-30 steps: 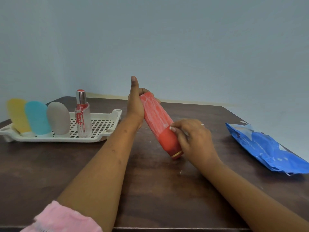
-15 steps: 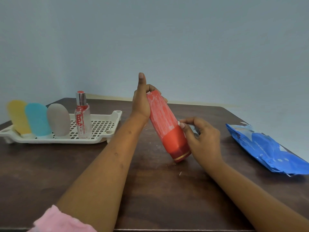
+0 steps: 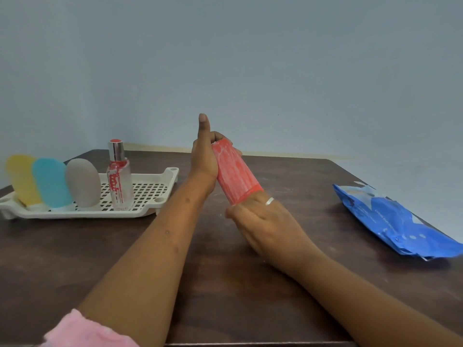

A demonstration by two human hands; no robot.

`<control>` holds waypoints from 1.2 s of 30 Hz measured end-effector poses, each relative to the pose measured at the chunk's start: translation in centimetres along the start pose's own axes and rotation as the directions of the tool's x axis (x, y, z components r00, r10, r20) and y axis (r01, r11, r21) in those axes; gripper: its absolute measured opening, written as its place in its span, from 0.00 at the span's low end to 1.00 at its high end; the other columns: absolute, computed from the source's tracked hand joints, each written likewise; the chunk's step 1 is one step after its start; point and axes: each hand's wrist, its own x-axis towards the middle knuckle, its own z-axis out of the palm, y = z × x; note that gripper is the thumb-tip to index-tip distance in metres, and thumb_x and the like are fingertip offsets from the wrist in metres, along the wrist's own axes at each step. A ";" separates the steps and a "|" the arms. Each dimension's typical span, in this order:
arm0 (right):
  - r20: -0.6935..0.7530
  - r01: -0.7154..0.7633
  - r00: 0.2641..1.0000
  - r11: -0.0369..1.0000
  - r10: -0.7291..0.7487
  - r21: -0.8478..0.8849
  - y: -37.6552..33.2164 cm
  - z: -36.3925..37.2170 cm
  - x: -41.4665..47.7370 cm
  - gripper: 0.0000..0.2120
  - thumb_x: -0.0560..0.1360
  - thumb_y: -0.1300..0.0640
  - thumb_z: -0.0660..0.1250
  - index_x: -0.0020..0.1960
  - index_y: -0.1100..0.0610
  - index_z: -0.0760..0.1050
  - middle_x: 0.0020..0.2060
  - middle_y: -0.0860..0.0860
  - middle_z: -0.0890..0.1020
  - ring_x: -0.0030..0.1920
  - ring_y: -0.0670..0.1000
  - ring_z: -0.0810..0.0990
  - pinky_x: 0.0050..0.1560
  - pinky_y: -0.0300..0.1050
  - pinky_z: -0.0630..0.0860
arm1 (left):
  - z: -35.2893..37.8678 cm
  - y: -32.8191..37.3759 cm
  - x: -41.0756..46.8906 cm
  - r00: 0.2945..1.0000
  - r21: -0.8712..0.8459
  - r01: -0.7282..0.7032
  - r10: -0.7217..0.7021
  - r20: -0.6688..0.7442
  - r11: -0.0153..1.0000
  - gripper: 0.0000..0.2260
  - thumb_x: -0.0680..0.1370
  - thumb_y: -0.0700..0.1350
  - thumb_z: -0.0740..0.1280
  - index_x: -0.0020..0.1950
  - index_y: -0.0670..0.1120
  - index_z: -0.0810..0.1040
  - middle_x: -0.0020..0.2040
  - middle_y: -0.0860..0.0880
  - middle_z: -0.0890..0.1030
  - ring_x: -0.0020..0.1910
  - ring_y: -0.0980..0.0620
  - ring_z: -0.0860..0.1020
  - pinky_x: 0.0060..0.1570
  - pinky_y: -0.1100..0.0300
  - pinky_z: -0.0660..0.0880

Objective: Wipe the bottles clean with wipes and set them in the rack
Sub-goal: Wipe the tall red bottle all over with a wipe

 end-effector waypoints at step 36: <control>0.061 -0.063 0.996 0.997 0.066 -0.051 0.4 -0.5 0.2 0.09 0.72 0.66 0.69 0.51 0.58 0.77 0.44 0.52 0.79 0.46 0.55 0.75 0.39 0.48 0.74 | 0.2 -0.1 0.1 1.000 0.021 0.002 -0.003 0.016 1.000 0.29 0.80 0.63 0.49 0.33 0.43 0.72 0.25 0.48 0.79 0.32 0.45 0.80 0.46 0.48 0.78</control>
